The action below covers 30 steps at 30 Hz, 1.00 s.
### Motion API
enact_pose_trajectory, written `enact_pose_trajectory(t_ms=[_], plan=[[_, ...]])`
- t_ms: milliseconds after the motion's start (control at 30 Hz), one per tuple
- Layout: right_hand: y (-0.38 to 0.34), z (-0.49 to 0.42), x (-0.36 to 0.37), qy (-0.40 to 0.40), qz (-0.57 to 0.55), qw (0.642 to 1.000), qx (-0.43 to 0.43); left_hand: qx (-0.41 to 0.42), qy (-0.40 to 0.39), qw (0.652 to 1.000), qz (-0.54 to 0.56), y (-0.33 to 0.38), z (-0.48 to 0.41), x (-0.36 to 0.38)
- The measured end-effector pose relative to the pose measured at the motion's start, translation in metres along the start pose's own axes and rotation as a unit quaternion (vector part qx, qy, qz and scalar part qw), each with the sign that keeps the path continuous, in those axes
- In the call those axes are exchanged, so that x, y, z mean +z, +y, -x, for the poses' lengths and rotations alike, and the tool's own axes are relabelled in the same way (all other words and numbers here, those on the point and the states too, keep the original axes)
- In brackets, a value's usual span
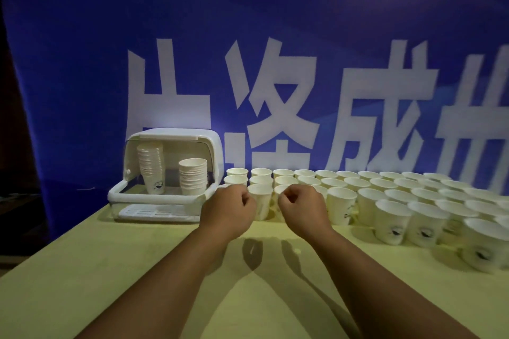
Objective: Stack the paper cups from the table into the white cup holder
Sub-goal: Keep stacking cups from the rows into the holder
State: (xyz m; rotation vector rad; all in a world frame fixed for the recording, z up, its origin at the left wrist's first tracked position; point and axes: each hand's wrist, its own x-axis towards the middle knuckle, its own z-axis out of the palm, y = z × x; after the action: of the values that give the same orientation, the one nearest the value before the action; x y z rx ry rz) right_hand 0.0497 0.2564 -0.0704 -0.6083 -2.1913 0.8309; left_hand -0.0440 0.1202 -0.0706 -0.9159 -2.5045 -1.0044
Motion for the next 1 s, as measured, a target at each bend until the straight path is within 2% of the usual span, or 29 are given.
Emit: enact_pose_trajectory(t_ms=[333, 533, 700, 833, 1000], plan=[[0.097, 0.045, -0.125, 0.087, 0.043, 0.991, 0.092, 0.069, -0.083, 0.994, 0.02, 0.118, 0.04, 0.066], [0.148, 0.057, -0.174, 0.223, 0.118, 0.961, 0.114, 0.109, -0.148, 0.982, 0.04, 0.175, 0.044, 0.117], [0.185, 0.071, -0.189, 0.227, 0.201, 0.946, 0.117, 0.131, -0.252, 0.959, 0.022, 0.202, 0.04, 0.153], [0.199, 0.069, -0.188, 0.208, 0.206, 0.943, 0.156, 0.136, -0.25, 0.959, -0.017, 0.211, 0.036, 0.168], [0.199, 0.064, -0.189, 0.249, 0.201, 0.933, 0.165, 0.12, -0.169, 0.978, -0.014, 0.207, 0.035, 0.173]])
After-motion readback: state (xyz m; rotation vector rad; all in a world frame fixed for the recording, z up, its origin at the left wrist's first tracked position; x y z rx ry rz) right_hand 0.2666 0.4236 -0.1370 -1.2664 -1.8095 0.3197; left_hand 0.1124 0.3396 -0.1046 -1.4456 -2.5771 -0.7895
